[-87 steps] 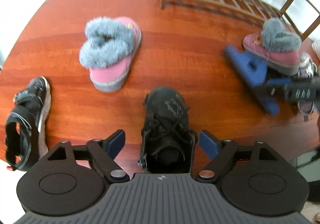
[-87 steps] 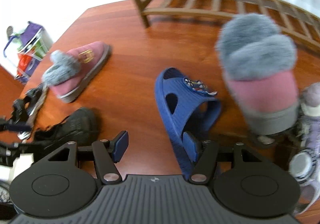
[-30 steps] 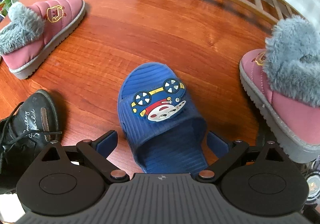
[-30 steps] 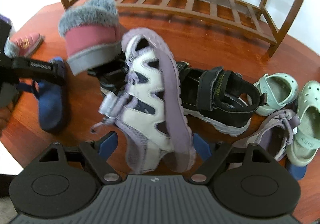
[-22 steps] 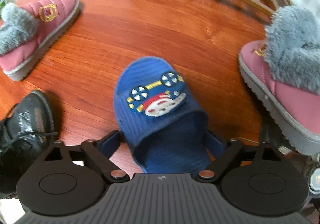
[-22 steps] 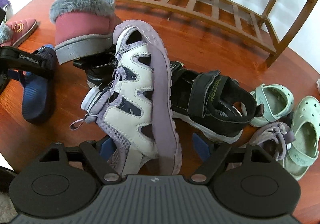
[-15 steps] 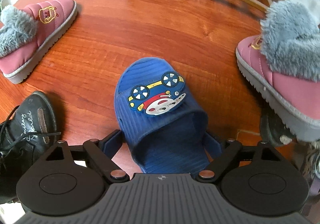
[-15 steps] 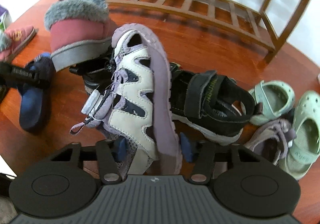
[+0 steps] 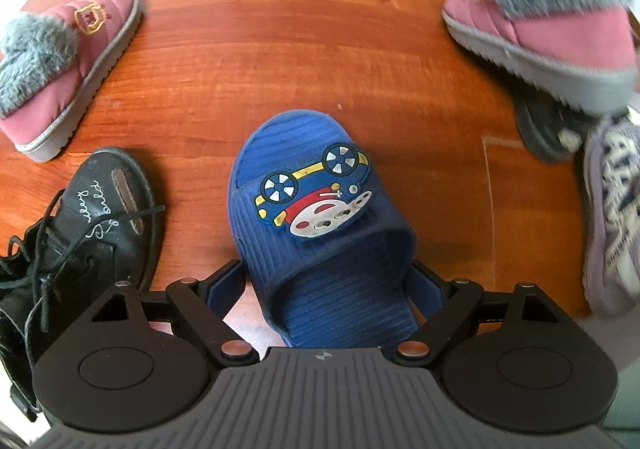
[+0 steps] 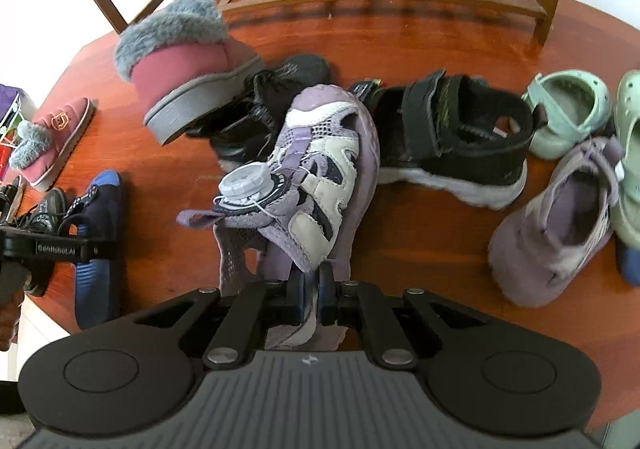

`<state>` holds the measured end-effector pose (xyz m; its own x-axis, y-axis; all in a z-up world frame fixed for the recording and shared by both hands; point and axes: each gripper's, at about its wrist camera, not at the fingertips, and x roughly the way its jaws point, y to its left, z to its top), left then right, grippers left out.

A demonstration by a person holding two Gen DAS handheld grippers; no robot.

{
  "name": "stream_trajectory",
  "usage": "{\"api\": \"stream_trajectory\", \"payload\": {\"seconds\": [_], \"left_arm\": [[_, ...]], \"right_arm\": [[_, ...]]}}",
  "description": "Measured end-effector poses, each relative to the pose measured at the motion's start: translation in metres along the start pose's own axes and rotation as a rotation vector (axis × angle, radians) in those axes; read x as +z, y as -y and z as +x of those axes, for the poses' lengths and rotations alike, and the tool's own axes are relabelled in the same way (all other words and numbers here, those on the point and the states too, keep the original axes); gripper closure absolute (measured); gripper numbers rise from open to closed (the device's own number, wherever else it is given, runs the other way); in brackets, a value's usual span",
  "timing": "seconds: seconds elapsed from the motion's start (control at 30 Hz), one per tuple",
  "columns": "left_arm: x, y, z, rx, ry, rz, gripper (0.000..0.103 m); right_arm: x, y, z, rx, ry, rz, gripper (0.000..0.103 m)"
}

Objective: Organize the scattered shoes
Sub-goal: 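Set the lavender sneaker down with the right tool while the left tool pushes the blue slipper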

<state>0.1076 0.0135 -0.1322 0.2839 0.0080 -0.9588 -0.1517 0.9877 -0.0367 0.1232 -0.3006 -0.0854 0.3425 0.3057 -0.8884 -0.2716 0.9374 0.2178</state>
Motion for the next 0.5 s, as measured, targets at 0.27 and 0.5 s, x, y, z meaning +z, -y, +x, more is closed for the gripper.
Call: {"api": "stream_trajectory", "payload": {"seconds": [0.27, 0.5], "left_arm": [[-0.017, -0.009, -0.003, -0.056, 0.002, 0.104, 0.016], [-0.019, -0.013, -0.005, -0.067, 0.030, 0.163, 0.016]], "right_arm": [[-0.036, -0.049, 0.012, 0.030, -0.077, -0.033, 0.093], [-0.050, -0.104, 0.018, 0.060, -0.096, -0.166, 0.093]]}}
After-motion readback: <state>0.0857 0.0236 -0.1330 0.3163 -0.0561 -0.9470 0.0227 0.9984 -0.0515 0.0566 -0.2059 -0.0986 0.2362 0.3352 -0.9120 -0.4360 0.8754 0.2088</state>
